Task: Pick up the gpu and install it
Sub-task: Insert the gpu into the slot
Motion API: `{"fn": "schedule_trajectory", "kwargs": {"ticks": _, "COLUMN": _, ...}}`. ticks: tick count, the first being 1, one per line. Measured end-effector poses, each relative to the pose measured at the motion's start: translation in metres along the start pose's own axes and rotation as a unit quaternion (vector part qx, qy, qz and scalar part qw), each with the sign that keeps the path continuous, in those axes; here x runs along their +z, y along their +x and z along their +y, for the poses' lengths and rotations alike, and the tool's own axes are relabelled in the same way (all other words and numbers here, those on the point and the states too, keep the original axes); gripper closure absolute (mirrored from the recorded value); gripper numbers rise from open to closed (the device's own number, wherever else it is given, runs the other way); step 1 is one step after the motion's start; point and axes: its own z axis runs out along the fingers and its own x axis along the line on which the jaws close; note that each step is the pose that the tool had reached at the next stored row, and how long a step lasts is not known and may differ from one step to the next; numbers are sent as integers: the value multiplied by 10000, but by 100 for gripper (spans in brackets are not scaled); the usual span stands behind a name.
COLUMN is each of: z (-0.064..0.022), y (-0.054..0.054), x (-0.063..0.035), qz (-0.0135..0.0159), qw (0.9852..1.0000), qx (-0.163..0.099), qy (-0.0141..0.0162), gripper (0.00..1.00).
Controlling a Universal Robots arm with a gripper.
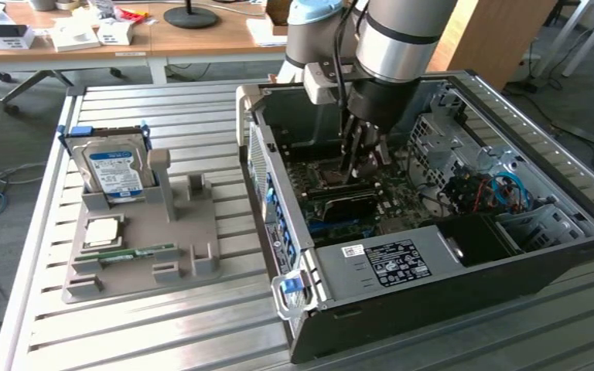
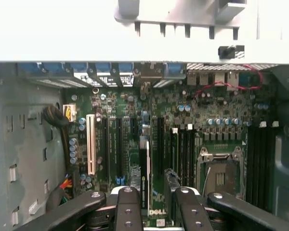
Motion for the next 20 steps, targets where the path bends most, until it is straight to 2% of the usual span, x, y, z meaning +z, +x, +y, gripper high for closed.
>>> {"fn": "schedule_trajectory", "kwargs": {"ticks": 7, "z": -11, "y": -1, "x": -2, "qz": -6, "qw": 10000, "qx": -1, "qy": -1, "gripper": 67}}
{"fn": "schedule_trajectory", "kwargs": {"ticks": 12, "z": -69, "y": -2, "x": -4, "qz": -19, "qw": 10000, "qx": 0, "qy": -7, "gripper": 67}}
{"fn": "schedule_trajectory", "kwargs": {"ticks": 14, "z": -85, "y": -4, "x": -11, "qz": -19, "qw": 10000, "qx": 1, "qy": -19, "gripper": 67}}
{"fn": "schedule_trajectory", "kwargs": {"ticks": 18, "z": -93, "y": -6, "x": -47, "qz": -18, "qw": 10000, "qx": 4, "qy": -63, "gripper": 67}}
{"fn": "schedule_trajectory", "kwargs": {"ticks": 20, "z": -95, "y": -6, "x": -47, "qz": -19, "qw": 10000, "qx": 5, "qy": -67, "gripper": 67}}
